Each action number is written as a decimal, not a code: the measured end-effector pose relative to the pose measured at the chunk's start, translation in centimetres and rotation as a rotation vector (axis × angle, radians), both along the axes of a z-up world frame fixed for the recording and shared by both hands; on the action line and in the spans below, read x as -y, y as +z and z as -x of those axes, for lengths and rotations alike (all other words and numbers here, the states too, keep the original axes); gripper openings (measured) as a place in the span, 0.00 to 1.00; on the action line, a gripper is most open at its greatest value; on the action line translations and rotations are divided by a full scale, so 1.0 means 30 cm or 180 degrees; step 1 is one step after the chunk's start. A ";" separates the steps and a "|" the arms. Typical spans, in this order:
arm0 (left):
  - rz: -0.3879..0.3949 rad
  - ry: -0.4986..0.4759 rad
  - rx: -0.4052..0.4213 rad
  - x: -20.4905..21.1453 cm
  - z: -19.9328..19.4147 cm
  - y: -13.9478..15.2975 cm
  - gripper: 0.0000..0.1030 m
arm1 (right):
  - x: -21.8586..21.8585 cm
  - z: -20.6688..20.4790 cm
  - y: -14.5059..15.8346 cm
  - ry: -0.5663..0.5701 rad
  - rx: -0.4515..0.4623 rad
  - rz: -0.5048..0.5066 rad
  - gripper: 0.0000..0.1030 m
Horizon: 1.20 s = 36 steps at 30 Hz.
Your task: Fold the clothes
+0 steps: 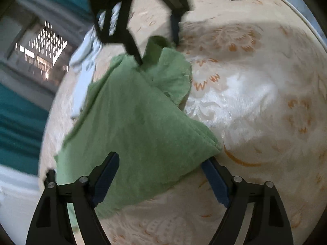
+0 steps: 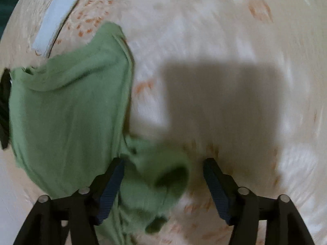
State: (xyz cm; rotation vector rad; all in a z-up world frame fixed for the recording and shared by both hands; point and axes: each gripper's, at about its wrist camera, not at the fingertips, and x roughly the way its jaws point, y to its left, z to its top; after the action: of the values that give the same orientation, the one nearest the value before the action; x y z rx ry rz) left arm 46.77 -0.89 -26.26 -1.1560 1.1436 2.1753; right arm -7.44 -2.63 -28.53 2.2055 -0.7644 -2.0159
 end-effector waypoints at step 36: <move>-0.2160 0.4036 0.0189 1.261 0.535 0.243 0.05 | 1.118 0.730 0.267 0.0636 -0.0911 0.1069 0.08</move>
State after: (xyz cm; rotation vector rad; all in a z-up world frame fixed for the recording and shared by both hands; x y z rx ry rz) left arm 30.73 -38.74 -18.95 -1.7740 -0.6332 2.8944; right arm -29.34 -36.17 -20.52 1.6943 -0.7483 -1.8863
